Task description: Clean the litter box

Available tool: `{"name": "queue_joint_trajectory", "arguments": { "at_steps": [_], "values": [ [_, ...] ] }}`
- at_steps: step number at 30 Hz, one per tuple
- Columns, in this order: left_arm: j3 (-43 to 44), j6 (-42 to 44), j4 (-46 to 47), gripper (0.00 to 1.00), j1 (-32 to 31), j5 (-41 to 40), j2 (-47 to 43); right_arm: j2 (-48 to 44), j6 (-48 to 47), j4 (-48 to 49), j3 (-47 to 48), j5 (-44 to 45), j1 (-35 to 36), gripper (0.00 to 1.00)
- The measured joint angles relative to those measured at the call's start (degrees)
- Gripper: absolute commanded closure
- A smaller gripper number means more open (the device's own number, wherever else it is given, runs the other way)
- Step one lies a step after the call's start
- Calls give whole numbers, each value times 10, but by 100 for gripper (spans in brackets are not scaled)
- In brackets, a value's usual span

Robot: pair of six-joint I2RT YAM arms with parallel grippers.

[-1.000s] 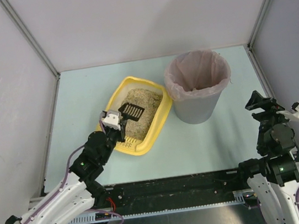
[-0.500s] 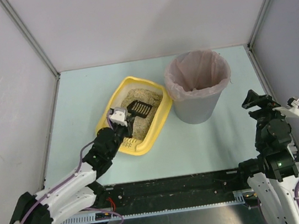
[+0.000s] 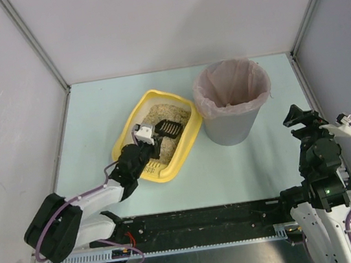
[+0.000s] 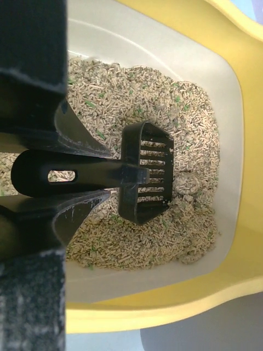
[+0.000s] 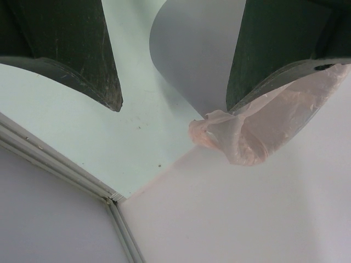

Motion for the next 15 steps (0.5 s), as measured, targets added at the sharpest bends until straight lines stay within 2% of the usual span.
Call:
{"name": "queue_joint_trajectory", "arguments": {
  "at_steps": [3, 6, 15],
  "values": [
    [0, -1, 26, 99, 3, 5, 24, 1, 0, 0, 0, -2, 0, 19],
    [-2, -4, 40, 93, 7, 8, 32, 1, 0, 0, 0, -2, 0, 19],
    [-11, -4, 64, 62, 7, 6, 44, 1, 0, 0, 0, -2, 0, 19]
  ]
}}
